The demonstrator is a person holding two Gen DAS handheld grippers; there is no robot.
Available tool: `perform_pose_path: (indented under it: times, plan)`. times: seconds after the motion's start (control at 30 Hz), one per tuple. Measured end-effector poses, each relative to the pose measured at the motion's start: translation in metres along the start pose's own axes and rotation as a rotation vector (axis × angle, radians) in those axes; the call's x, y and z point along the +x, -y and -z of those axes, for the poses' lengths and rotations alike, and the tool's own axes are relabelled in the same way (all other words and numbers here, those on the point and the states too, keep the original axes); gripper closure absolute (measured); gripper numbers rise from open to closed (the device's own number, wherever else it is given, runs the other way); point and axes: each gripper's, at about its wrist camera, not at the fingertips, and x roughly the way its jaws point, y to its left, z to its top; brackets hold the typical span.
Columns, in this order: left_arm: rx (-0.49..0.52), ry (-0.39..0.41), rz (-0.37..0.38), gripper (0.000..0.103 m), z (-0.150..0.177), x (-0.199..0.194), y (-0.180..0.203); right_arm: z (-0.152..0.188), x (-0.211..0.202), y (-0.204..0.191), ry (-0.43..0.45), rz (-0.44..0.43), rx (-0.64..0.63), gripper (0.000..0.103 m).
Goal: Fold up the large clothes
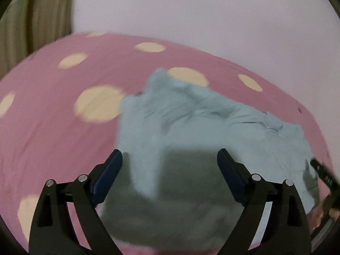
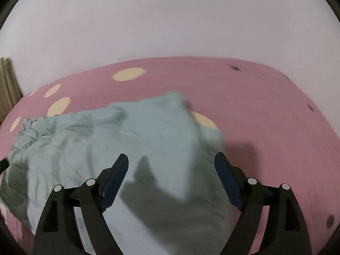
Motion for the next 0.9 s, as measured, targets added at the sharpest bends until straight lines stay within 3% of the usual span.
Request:
perform_pose_path:
  times: [0.13,0.27,0.33,0.4,0.47,0.5,0.53,0.57,0.63,0.7,0.9]
  plan:
    - [-0.124,-0.032,0.015,0.012,0.025,-0.007,-0.033,0.019,0.006,0.035,-0.078,0.004,0.096,0.021]
    - [-0.234,-0.104,0.136,0.012,0.04,0.01,-0.045,0.032,0.021,0.05,-0.146,-0.066,0.195,0.021]
    - [-0.295,-0.097,0.17,0.012,0.044,0.017,-0.048,0.036,0.027,0.054,-0.167,-0.112,0.245,0.021]
    - [-0.294,-0.079,0.153,0.03,0.042,0.02,-0.047,0.04,0.029,0.055,-0.181,-0.137,0.275,0.021]
    - [-0.287,-0.093,0.152,0.055,0.04,0.025,-0.044,0.042,0.028,0.053,-0.179,-0.148,0.277,0.035]
    - [-0.28,-0.095,0.171,0.062,0.039,0.026,-0.043,0.043,0.028,0.05,-0.181,-0.161,0.273,0.05]
    - [-0.27,-0.095,0.19,0.075,0.037,0.027,-0.042,0.044,0.026,0.048,-0.185,-0.173,0.27,0.057]
    - [-0.249,-0.089,0.192,0.079,0.036,0.026,-0.039,0.046,0.023,0.047,-0.181,-0.18,0.268,0.062]
    - [-0.219,-0.073,0.191,0.086,0.035,0.021,-0.034,0.046,0.018,0.043,-0.173,-0.2,0.269,0.077]
    - [-0.203,-0.056,0.196,0.089,0.034,0.014,-0.033,0.046,0.01,0.043,-0.162,-0.217,0.28,0.084]
    - [-0.176,-0.036,0.198,0.091,0.039,-0.022,-0.038,0.05,-0.017,0.046,-0.141,-0.268,0.3,0.088]
